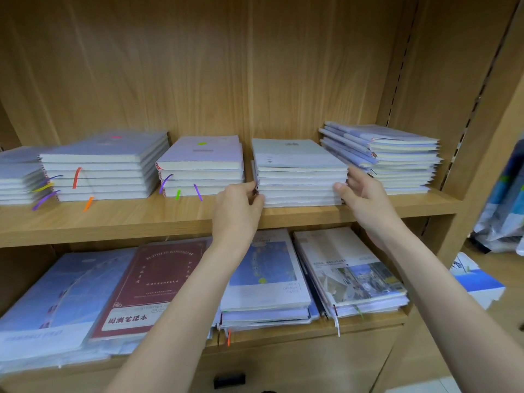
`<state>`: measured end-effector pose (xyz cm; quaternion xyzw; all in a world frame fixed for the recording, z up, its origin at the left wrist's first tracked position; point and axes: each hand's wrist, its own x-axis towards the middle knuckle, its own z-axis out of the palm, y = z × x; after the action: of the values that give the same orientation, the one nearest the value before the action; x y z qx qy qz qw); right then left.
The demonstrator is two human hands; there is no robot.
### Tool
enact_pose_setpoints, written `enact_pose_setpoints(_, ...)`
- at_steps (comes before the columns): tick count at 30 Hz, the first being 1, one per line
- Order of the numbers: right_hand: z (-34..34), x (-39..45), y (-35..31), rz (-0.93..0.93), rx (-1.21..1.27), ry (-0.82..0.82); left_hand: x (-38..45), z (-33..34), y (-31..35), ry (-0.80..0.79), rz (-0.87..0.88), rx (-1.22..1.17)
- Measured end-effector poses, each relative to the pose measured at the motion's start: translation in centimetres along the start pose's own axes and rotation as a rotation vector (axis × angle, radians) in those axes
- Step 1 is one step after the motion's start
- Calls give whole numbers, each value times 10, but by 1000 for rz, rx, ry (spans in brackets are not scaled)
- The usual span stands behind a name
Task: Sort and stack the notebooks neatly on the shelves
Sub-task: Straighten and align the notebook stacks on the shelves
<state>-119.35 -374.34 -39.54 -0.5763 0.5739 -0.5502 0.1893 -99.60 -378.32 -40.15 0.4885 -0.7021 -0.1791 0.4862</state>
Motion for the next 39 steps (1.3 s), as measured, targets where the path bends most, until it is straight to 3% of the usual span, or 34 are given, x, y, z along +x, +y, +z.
enact_pose_setpoints(6,-2,3,4,-8,-12,12,-4,3,3,11,21,112)
enact_pose_setpoints(14,3,-7,-4,-46,11,50,4,4,3,-171,-15,-199)
enact_pose_setpoints(24,5,-8,-6,-66,-107,67,9,13,-7,-153,14,-12)
enact_pose_setpoints(32,5,-12,-10,-70,-206,58,10,14,-11,-167,10,-55)
enact_pose_setpoints(35,2,-11,-9,-49,-186,18,9,10,-9,-190,-2,-157)
enact_pose_setpoints(39,-2,-7,-14,-13,18,-73,12,3,-9,-196,-36,-296)
